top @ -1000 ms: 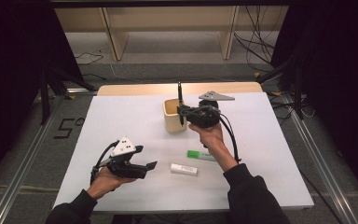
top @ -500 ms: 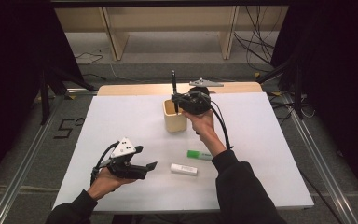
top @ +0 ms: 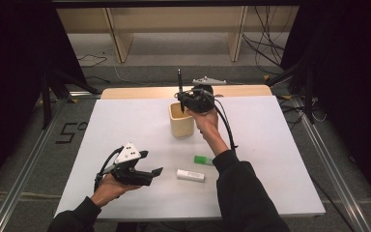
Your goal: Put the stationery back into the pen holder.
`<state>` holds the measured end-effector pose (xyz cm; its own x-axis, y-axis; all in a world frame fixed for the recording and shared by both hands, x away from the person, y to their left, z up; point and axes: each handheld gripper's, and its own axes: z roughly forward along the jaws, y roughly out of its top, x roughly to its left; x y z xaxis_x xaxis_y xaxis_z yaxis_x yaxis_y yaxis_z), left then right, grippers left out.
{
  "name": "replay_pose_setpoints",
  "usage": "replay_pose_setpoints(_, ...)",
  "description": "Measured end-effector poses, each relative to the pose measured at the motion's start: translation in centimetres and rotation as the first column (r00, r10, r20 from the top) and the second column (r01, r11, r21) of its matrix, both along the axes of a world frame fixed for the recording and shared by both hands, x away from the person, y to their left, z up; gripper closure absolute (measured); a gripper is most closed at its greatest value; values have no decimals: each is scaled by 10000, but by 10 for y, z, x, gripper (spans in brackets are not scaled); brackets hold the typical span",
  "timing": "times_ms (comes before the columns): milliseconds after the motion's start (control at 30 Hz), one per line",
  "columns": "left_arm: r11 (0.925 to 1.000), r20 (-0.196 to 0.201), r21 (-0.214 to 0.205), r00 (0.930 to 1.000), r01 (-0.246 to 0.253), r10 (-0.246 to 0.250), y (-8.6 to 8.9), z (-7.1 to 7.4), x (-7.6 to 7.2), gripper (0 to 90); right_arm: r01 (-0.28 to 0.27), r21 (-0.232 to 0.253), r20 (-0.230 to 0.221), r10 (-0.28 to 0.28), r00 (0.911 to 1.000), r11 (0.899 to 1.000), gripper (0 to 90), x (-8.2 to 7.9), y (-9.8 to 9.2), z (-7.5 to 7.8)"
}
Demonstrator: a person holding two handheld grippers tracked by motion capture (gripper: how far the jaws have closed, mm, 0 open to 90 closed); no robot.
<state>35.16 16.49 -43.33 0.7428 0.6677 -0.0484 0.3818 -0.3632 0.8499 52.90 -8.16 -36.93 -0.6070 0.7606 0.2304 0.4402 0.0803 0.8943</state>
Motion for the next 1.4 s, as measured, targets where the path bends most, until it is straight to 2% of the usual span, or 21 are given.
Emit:
replay_pose_setpoints(500,9999,10,114,10000,37,-37,-1,-1,0,187,191,-307,-211,-198,9996,9993,794,7,6,-12)
replay_pose_setpoints(1100,9999,-30,110,10000,24,-24,-1,-2,1,187,221,-574,-529,-251,9983,9981,791,8,13,-31)
replay_pose_setpoints(1400,9999,-57,113,10000,4,-4,-1,-3,1,187,236,-624,-615,-274,9977,9978,791,7,16,-34)
